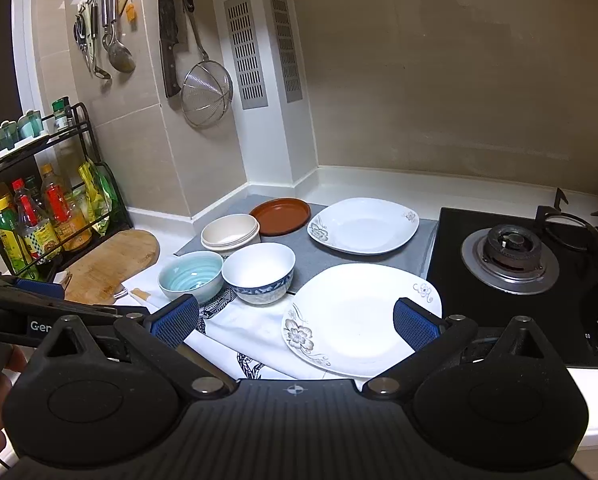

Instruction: Organize plates and bowls

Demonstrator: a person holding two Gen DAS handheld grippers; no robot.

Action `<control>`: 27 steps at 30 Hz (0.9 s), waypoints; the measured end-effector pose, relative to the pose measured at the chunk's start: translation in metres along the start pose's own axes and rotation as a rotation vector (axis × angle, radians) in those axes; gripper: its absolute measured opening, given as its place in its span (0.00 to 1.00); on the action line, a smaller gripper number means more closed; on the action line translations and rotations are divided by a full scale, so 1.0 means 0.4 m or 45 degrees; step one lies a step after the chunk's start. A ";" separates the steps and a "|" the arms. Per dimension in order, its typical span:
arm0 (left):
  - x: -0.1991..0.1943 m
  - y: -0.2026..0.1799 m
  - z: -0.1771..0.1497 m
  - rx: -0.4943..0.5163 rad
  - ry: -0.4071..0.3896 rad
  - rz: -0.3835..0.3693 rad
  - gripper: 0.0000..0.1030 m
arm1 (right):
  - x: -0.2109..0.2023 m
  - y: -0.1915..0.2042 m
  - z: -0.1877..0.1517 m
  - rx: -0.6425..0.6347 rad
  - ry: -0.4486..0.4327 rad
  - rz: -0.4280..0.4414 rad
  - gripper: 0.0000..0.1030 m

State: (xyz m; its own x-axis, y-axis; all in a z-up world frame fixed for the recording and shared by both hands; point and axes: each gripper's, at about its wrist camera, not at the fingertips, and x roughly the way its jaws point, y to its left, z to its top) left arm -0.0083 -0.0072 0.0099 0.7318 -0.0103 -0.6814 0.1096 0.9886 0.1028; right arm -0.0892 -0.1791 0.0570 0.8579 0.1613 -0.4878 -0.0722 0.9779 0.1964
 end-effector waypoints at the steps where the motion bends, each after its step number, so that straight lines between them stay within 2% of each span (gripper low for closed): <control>1: 0.000 0.000 0.001 0.001 -0.001 -0.002 1.00 | 0.000 -0.001 0.001 -0.001 -0.001 0.000 1.00; 27: 0.005 -0.003 0.002 0.007 -0.022 -0.008 1.00 | 0.005 -0.008 0.004 0.002 -0.001 -0.003 1.00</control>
State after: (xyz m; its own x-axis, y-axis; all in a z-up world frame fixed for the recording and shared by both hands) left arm -0.0067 -0.0087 0.0090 0.7424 -0.0195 -0.6697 0.1184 0.9877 0.1025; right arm -0.0862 -0.1821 0.0568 0.8585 0.1591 -0.4876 -0.0696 0.9780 0.1965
